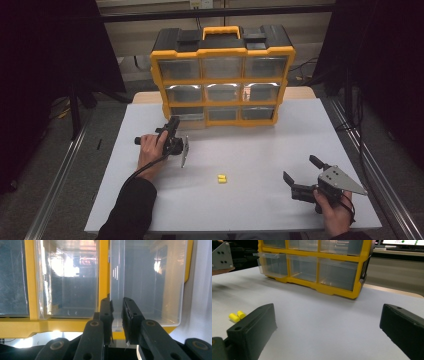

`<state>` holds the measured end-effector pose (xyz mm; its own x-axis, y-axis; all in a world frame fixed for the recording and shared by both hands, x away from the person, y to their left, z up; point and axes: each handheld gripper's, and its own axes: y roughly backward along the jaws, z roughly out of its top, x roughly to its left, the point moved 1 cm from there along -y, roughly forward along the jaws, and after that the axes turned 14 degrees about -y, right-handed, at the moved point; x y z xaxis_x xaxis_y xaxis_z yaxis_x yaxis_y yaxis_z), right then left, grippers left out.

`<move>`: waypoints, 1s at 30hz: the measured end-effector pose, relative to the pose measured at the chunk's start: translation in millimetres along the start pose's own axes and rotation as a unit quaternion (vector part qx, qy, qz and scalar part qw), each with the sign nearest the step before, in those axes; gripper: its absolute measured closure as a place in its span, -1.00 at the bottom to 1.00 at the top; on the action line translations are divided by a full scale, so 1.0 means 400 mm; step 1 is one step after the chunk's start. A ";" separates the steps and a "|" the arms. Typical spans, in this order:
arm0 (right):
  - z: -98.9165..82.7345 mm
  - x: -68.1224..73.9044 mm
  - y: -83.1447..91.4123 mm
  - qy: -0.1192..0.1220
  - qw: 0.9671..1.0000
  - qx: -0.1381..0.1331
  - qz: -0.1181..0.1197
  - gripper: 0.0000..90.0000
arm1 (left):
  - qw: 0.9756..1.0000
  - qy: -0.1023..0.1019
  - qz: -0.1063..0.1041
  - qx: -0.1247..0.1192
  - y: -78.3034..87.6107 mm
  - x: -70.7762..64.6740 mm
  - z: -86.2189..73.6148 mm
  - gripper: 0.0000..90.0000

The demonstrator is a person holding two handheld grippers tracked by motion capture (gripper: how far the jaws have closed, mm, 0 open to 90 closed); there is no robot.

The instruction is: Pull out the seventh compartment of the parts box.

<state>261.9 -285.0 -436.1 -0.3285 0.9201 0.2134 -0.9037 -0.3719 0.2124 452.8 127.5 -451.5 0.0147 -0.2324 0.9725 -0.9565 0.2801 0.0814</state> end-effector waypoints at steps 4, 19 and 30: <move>0.000 0.000 0.000 0.000 1.000 0.000 0.000 -0.99 | 1.000 -0.003 0.005 0.000 0.004 -0.002 0.001 0.77; 0.000 0.000 0.001 0.000 1.000 0.000 0.000 -1.00 | 1.000 -0.004 0.005 -0.005 0.028 -0.004 0.002 0.77; 0.000 0.001 0.001 0.001 1.000 -0.001 0.000 -1.00 | 1.000 -0.014 0.011 -0.009 0.040 -0.009 0.004 0.77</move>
<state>261.4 -284.9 -435.8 -0.3293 0.9201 0.2121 -0.9038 -0.3721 0.2111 436.9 131.4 -454.0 -0.0146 -0.2529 0.9674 -0.9514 0.3011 0.0644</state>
